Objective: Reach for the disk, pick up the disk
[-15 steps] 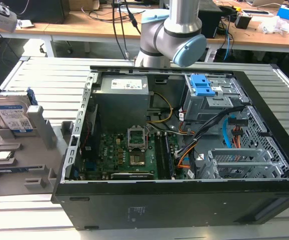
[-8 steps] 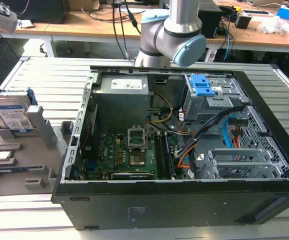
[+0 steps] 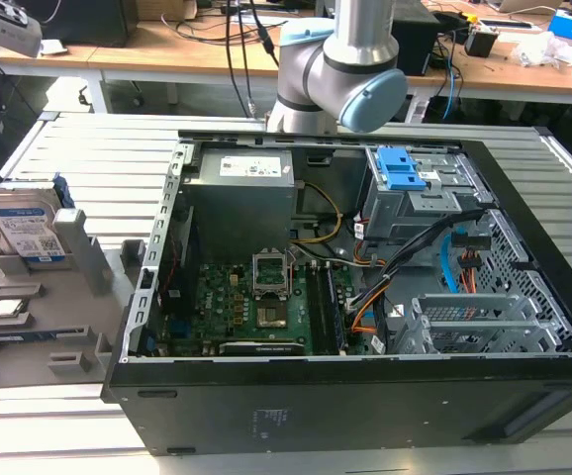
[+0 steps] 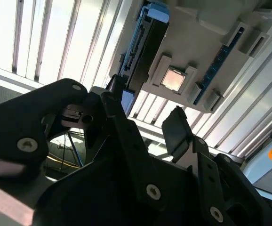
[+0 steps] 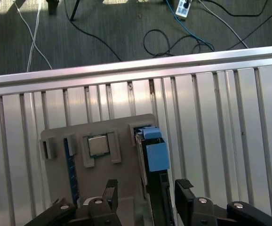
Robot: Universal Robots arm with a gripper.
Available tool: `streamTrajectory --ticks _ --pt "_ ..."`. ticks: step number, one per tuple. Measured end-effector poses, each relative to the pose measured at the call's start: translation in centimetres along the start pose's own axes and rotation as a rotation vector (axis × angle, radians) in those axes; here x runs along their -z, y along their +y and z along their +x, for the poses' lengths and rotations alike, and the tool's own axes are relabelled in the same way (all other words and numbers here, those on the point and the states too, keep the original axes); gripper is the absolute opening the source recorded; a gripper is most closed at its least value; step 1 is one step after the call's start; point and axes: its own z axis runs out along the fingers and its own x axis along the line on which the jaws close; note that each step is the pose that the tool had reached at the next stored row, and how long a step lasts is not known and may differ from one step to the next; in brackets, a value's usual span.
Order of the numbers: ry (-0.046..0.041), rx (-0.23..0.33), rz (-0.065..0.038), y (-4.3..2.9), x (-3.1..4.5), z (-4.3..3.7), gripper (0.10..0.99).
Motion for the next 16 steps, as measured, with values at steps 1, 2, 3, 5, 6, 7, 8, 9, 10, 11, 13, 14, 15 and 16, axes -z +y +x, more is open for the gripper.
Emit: streamTrajectory --ticks 1,2,3,5,6,7,8,9,10,11,13,14,15,16 --pt "0.0001 0.002 0.0 0.01 -0.04 -0.12 0.6" --pt "0.0001 0.002 0.0 0.02 -0.09 -0.22 0.6" --pt "0.0 0.002 0.0 0.02 -0.13 -0.25 0.6" --pt "0.0002 0.002 0.0 0.02 -0.18 -0.27 0.6" --pt "0.0002 0.002 0.0 0.02 -0.2 -0.28 0.6" --pt "0.0002 0.002 0.0 0.02 -0.24 -0.28 0.6" --pt "0.0001 0.002 0.0 0.02 -0.27 -0.28 0.6" --pt "0.0002 0.002 0.0 0.02 -0.3 -0.28 0.6" --pt "0.0001 0.002 0.0 0.02 -0.35 -0.29 0.6" --pt "0.0001 0.002 0.0 0.02 -0.38 -0.29 0.6" --pt "0.0 0.002 0.0 0.02 -0.62 -0.29 0.6" --pt "0.0002 0.002 0.0 0.02 -0.73 -0.29 0.6" --pt "0.0001 0.002 0.0 0.04 -0.89 -0.29 0.6" --pt "0.0001 0.002 0.0 0.07 -0.99 -0.28 0.6"
